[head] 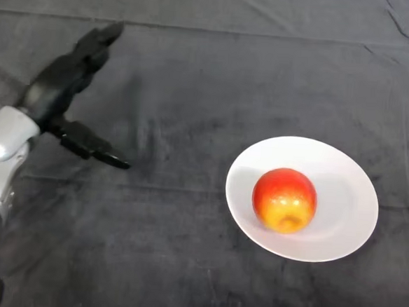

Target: Move the apple to the plate

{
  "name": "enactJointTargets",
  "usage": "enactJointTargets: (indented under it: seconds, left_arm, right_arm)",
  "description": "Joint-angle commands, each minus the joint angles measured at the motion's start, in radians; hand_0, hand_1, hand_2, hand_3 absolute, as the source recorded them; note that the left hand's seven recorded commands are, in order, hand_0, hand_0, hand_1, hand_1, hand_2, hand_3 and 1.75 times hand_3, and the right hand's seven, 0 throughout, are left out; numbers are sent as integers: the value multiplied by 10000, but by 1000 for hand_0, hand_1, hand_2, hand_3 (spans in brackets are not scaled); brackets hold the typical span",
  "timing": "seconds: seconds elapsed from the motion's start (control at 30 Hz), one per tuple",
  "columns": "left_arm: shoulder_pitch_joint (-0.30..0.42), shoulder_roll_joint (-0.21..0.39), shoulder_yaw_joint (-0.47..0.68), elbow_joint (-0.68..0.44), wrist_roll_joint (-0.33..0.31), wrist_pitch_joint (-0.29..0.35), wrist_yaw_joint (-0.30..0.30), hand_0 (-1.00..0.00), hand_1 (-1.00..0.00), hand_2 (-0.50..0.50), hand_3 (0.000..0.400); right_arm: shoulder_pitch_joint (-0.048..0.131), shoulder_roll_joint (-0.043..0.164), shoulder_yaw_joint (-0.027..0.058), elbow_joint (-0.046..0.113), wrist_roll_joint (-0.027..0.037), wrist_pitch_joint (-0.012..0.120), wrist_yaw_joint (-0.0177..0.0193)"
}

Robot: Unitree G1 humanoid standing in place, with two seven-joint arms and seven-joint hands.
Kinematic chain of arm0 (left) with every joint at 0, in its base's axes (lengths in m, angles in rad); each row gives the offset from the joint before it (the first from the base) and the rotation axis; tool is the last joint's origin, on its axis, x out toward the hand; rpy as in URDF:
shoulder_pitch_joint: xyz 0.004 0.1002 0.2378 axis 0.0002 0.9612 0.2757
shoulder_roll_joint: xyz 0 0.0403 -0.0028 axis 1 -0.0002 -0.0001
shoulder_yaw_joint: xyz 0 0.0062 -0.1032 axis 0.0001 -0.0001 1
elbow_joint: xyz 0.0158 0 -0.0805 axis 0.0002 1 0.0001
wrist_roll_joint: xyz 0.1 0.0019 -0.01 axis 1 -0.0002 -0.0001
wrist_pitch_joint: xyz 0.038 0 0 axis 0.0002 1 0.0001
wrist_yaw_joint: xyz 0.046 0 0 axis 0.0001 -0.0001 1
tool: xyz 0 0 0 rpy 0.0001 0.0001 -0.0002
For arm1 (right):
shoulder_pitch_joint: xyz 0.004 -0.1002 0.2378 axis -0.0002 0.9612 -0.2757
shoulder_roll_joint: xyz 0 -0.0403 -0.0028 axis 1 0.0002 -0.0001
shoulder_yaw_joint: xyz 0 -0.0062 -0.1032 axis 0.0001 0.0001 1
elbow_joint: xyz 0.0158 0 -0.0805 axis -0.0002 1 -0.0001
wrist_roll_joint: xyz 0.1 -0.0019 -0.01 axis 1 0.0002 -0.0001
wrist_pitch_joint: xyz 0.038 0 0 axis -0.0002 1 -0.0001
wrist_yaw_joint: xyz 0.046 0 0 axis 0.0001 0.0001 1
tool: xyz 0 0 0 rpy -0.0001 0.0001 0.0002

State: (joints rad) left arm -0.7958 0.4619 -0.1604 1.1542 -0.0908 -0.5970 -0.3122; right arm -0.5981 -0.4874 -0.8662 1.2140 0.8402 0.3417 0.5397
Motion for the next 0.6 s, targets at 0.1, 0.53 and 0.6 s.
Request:
enactJointTargets:
  seconds: [0.1,0.53,0.6]
  left_arm:
    - [588,854,730,312,-552,-301,-14,0,0,0,0]
    - [1414,1644,2438,446,-1757,-12,-101,0,0,0,0]
    - [1550,1740,2687,466,-1921,49,-102,0,0,0,0]
  right_arm:
    - [-19,-169,-154,-2,-1,-22,-30]
    - [-17,-167,-154,-9,-1,-21,-34]
    - [-16,-167,-154,-9,-1,-21,-34]
